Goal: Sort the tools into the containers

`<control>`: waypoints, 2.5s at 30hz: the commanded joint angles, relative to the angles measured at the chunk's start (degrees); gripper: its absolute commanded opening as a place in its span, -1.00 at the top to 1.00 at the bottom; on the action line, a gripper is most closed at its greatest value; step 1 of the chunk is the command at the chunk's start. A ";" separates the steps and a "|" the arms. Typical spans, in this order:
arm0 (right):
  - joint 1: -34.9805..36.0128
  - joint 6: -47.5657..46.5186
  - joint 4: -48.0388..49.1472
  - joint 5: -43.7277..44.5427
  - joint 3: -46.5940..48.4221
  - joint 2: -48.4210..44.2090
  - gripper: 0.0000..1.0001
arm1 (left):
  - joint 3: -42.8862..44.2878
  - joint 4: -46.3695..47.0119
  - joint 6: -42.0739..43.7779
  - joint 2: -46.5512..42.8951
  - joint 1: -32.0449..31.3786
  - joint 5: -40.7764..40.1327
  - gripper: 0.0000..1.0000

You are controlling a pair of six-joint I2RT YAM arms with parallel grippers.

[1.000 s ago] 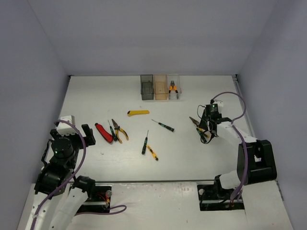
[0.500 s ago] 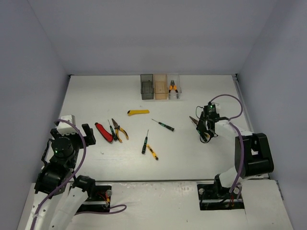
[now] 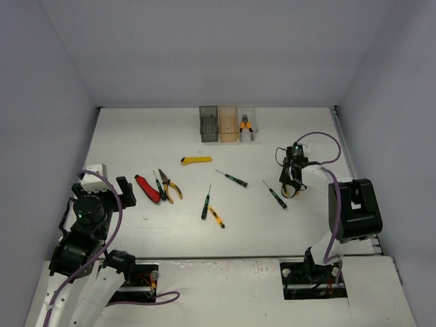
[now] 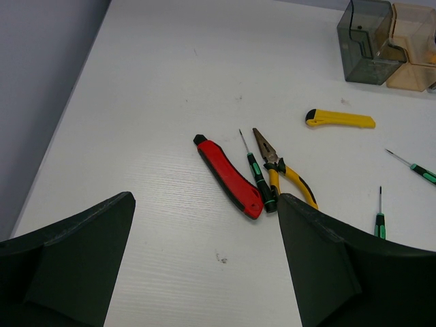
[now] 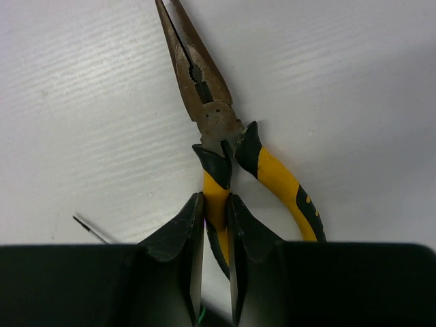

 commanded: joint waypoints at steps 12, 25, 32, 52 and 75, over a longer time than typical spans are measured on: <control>5.38 -1.16 -0.23 4.14 15.12 7.01 1.00 | 0.63 3.19 0.69 1.47 -0.27 -0.33 -0.65; 8.43 3.00 -0.23 -6.91 40.96 15.19 1.00 | 0.70 3.14 0.78 2.13 -0.22 -0.87 -0.65; 8.76 6.09 -0.23 -11.27 56.92 26.10 1.00 | 0.70 2.95 0.87 2.59 -0.25 -1.19 -0.65; 7.84 11.81 -0.76 -9.32 58.56 29.81 1.00 | 0.88 2.73 0.87 3.02 -0.16 -0.85 -0.65; 7.76 10.21 -2.69 -7.39 59.68 30.89 0.10 | 0.86 2.73 0.95 2.85 -0.16 -0.86 -0.65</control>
